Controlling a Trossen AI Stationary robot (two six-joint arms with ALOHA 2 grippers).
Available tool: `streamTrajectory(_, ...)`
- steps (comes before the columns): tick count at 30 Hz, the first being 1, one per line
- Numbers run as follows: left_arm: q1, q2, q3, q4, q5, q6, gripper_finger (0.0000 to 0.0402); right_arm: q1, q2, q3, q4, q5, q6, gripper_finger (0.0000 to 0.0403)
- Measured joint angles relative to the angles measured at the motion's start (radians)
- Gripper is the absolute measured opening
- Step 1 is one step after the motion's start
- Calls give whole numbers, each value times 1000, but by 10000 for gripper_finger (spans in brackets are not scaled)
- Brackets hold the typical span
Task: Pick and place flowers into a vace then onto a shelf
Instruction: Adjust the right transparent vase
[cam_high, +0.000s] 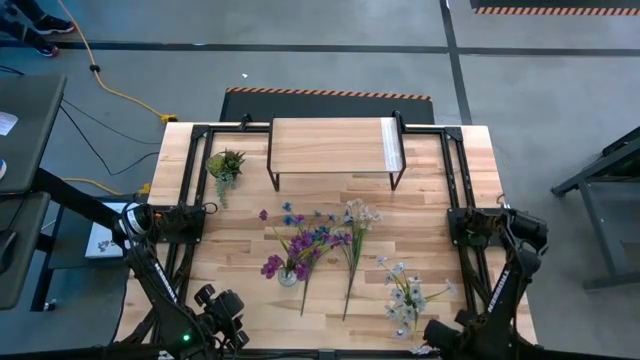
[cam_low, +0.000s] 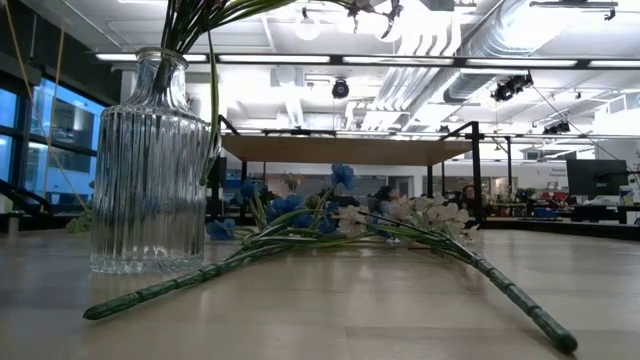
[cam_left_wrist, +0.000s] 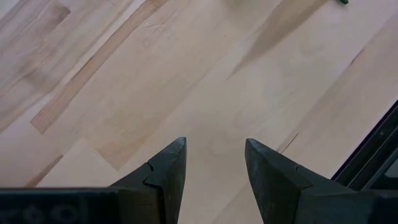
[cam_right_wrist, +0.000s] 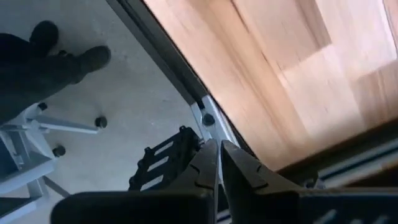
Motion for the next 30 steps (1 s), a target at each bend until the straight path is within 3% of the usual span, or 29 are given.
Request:
streamTrajectory(17,0,0,0,-1,27,-2,198,-4,0,-116,152,8,-10,1)
streamTrajectory(30,0,0,0,-11,27,5,198,-4,0,-126,153,14,-7,3)
